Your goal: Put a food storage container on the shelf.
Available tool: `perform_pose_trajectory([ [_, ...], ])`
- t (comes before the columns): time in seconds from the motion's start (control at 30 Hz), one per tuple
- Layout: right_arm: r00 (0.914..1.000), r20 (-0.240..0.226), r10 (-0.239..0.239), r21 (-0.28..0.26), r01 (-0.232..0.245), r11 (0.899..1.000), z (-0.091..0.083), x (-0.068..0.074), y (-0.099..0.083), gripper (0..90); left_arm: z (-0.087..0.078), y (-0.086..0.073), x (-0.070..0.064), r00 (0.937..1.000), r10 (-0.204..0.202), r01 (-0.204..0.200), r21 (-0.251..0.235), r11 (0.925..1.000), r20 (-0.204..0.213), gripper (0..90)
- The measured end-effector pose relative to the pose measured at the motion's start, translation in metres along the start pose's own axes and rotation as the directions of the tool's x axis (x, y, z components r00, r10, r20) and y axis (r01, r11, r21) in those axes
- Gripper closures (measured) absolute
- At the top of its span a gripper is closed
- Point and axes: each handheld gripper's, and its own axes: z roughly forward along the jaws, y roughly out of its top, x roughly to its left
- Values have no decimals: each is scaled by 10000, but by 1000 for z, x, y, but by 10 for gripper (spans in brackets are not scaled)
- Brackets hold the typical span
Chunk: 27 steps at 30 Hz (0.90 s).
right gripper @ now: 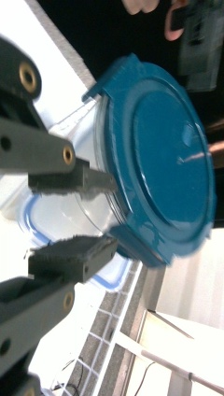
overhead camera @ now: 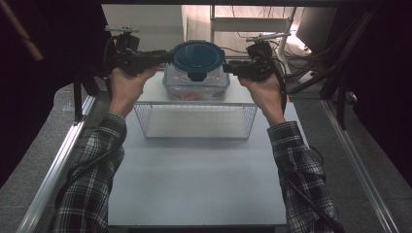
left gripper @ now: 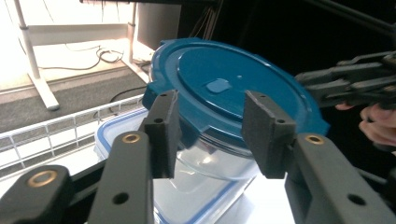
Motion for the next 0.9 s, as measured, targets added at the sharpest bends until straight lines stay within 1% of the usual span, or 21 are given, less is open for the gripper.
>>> perform_pose_trajectory([
  [0.07,10000,27,-46,140,46,9999,2,3,-1,740,-5,-2,-2,10000,42,-42,-45,10000,32,596],
  [0.13,10000,6,-77,177,77,9998,5,6,-2,783,-10,-5,-3,9999,157,-157,-42,9999,-21,627],
  [0.2,9999,82,-122,128,121,9998,5,8,-4,804,-15,-9,-3,9998,196,-196,-52,9998,-31,661],
  [0.27,9997,148,-178,115,176,9998,5,9,-6,813,-19,-14,-2,10000,80,-79,-108,9999,51,682],
  [0.3,9998,140,-158,109,156,9998,5,10,-7,813,-22,-18,-1,9998,43,-41,-139,9999,179,684],
  [0.37,9997,103,-223,80,222,9997,4,11,-11,800,-25,-23,-1,9995,52,-47,-149,9999,301,678],
  [0.43,9994,81,-338,24,338,9994,3,13,-15,755,-26,-31,-2,9982,25,-16,-162,9999,598,644],
  [0.5,9987,120,-492,-38,493,9988,1,16,-21,672,-26,-41,-5,9970,146,-137,-127,9998,755,556],
  [0.53,9981,210,-581,-61,582,9983,0,18,-25,606,-26,-44,-6,9967,224,-216,-115,9997,785,482],
  [0.57,9976,253,-639,-78,641,9979,0,19,-28,573,-26,-49,-9,9961,354,-349,-85,9994,808,439],
  [0.6,9971,270,-706,-86,709,9974,-1,20,-33,520,-25,-53,-10,9960,402,-397,-76,9992,800,376],
  [0.7,9956,202,-911,15,911,9958,-4,22,-47,384,-23,-67,-16,9944,731,-742,126,9972,764,267],
  [0.8,9949,142,-999,-49,1000,9950,-6,22,-58,291,-21,-79,-20,9931,888,-910,269,9955,764,212],
  [0.87,9946,103,-1035,17,1035,9946,-7,23,-66,228,-21,-87,-22,9929,855,-887,354,9954,832,191],
  [0.9,9943,45,-1069,15,1069,9943,-8,23,-70,207,-20,-92,-24,9934,854,-889,430,9951,768,173],
])
